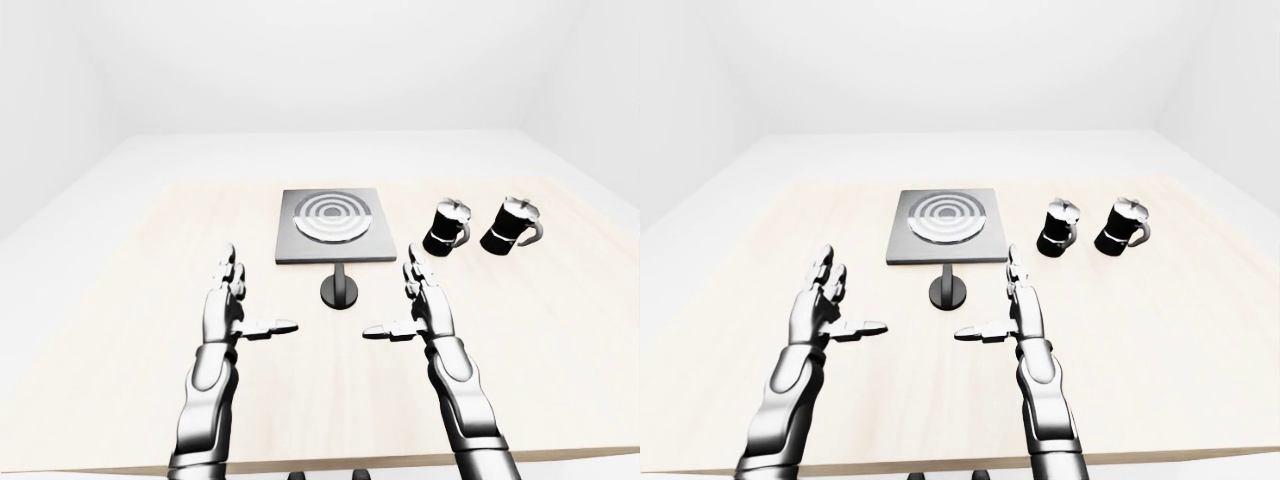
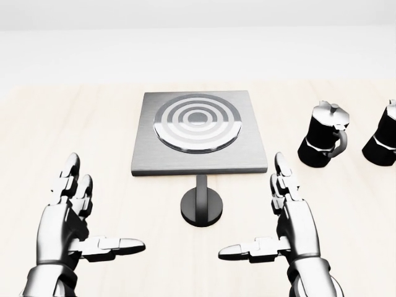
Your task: Turn off the stove.
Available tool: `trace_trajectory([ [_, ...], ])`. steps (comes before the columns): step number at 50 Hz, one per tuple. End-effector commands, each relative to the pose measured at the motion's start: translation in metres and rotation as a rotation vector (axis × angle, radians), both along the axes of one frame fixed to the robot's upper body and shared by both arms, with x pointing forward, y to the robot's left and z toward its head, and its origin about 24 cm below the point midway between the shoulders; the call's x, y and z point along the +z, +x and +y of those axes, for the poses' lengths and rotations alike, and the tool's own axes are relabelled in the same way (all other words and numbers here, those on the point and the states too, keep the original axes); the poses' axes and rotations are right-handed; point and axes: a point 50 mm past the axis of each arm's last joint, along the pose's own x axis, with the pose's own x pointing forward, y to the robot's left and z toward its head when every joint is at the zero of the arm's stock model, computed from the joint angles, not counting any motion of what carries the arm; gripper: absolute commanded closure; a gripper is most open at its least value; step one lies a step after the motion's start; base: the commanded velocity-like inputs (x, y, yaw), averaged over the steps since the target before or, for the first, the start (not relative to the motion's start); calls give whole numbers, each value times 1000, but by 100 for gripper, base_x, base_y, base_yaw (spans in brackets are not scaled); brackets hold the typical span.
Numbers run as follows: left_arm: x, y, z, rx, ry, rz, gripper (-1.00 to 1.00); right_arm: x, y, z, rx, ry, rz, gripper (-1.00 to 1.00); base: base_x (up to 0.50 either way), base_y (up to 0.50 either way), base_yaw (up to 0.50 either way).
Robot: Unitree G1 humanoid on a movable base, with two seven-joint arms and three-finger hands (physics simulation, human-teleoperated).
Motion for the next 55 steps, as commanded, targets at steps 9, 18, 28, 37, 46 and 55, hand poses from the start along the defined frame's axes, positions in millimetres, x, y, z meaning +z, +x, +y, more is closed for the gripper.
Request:
trace_trajectory([
  [9, 24, 0, 39, 214, -76, -119, -100, -1, 0, 0, -1, -4, 1, -100, 0, 0, 0],
  [18, 32, 1, 65, 412, -116, -159, -100, 0, 0, 1, 0, -4, 1, -100, 0, 0, 0],
  [28, 36, -6, 82, 510, -136, -210, -100, 0, 0, 1, 5, -7, 0, -100, 0, 0, 0],
  [37, 32, -9, 96, 571, -123, -198, -100, 0, 0, 1, 4, -9, 1, -100, 0, 0, 0],
  [46, 31, -28, 122, 748, -110, -189, -100, 0, 0, 1, 5, -11, -2, -100, 0, 0, 0],
  [55, 29, -35, 136, 840, -79, -174, -100, 2, 0, 2, 8, -20, -12, -100, 0, 0, 0],
])
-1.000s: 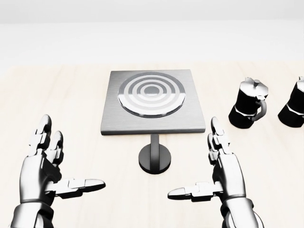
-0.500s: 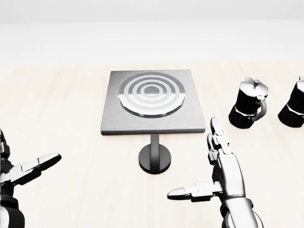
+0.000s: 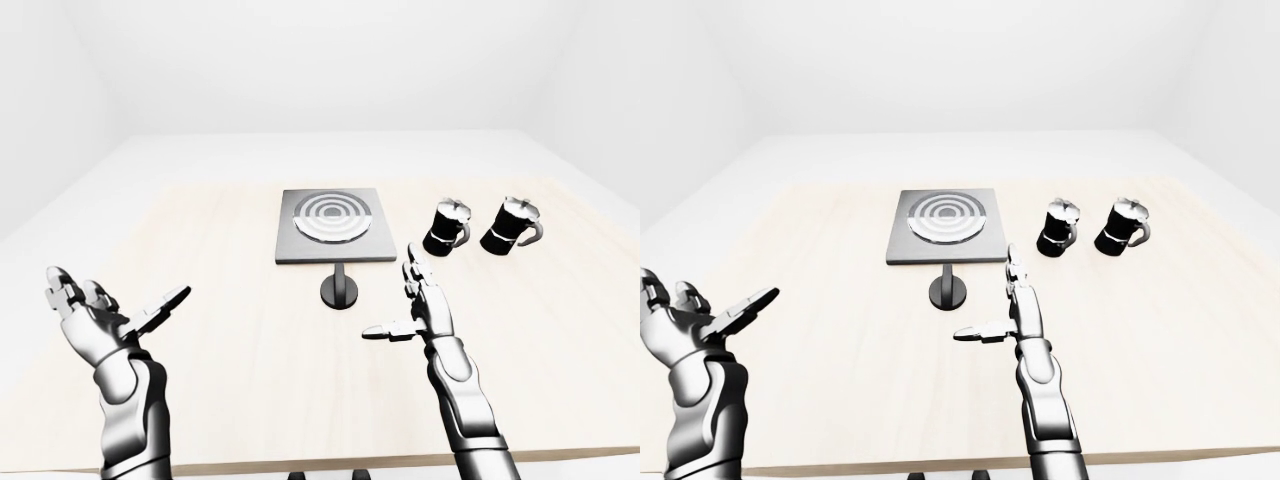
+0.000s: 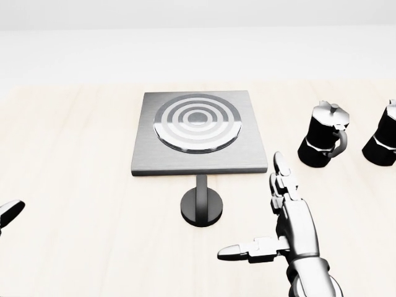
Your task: Turn off the stove.
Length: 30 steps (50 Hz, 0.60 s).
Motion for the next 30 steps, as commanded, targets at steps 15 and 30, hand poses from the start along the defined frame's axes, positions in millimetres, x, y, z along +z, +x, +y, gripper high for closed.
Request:
trace_trajectory([
  [15, -12, -6, 32, 192, -9, 93, -100, 0, 0, 1, 4, -27, 2, -100, 0, 0, 0],
  [30, -13, -6, 32, 186, -9, 97, -100, 0, 1, 2, -4, -28, 18, -100, 0, 0, 0],
])
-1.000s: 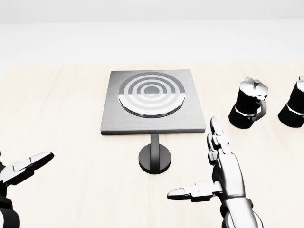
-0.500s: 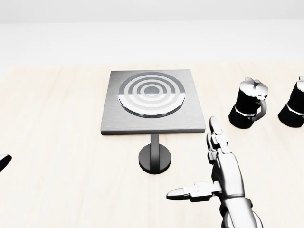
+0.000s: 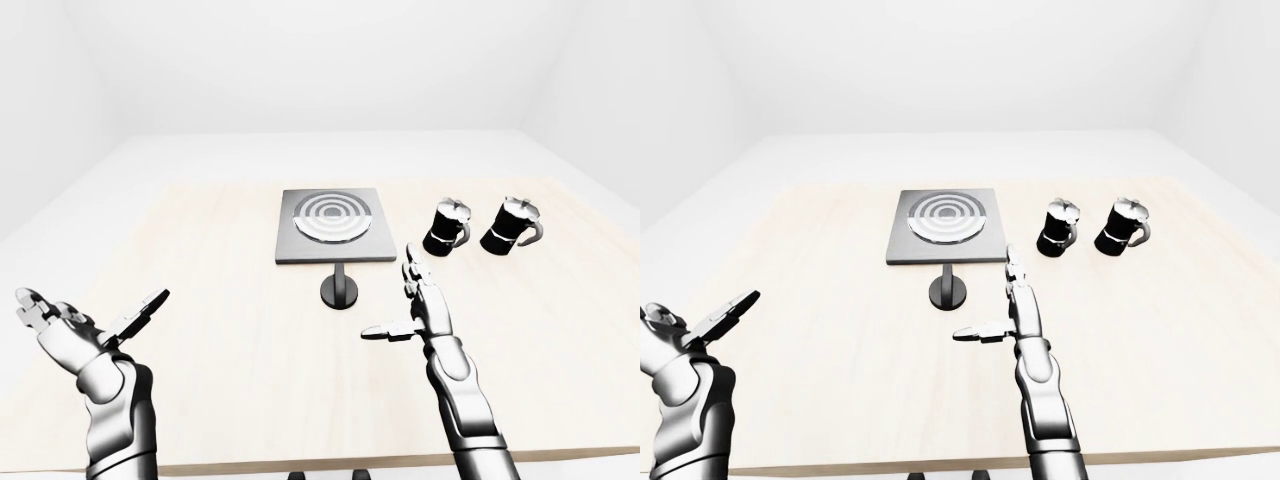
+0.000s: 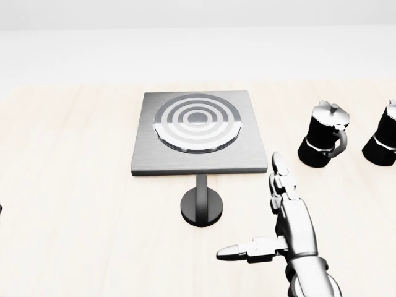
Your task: Turn off the stove.
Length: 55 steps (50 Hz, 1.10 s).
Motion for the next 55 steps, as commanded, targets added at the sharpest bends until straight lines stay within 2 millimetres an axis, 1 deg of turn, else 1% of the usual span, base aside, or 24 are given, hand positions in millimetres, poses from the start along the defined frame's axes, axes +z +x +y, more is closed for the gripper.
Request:
trace_trajectory([
  [1, -1, 0, 1, 8, -1, 7, -100, 0, 0, 0, -3, -2, 5, -100, 0, 0, 0],
  [23, 0, -1, 2, 8, 2, 4, -100, -1, 1, 3, 7, -10, 3, -100, 0, 0, 0],
  [28, -4, 0, 1, 5, -2, 20, -100, -1, 1, 5, 15, -9, -4, -100, 0, 0, 0],
  [29, 0, 0, 2, 8, -11, -3, -100, -1, 1, 5, 17, -9, -5, -100, 0, 0, 0],
  [32, 1, 1, 3, 18, -6, -1, -100, -2, 1, 5, 21, -8, -3, -100, 0, 0, 0],
  [36, -4, 3, 2, 20, -7, 23, -100, -3, 1, 6, 20, -6, 5, -100, 0, 0, 0],
  [37, -6, 2, 2, 18, -5, 32, -100, -2, 1, 9, 25, -14, 14, -100, 0, 0, 0],
  [41, -6, 1, 1, 0, -5, 29, -100, 1, 1, 10, 29, -16, 9, -100, 0, 0, 0],
  [44, -4, 0, 1, 6, 0, 24, -100, -4, 1, 6, 13, 1, 15, -100, 0, 0, 0],
  [49, -10, 1, 0, 4, -4, 53, -100, -8, 1, 4, -4, 23, 27, -100, 0, 0, 0],
  [51, -9, 0, 0, 4, 2, 47, -100, -12, 2, 4, 3, 18, 38, -100, 0, 0, 0],
  [55, -9, 0, 0, 4, 2, 46, -100, -12, 2, 4, 3, 18, 38, -100, 0, 0, 0],
])
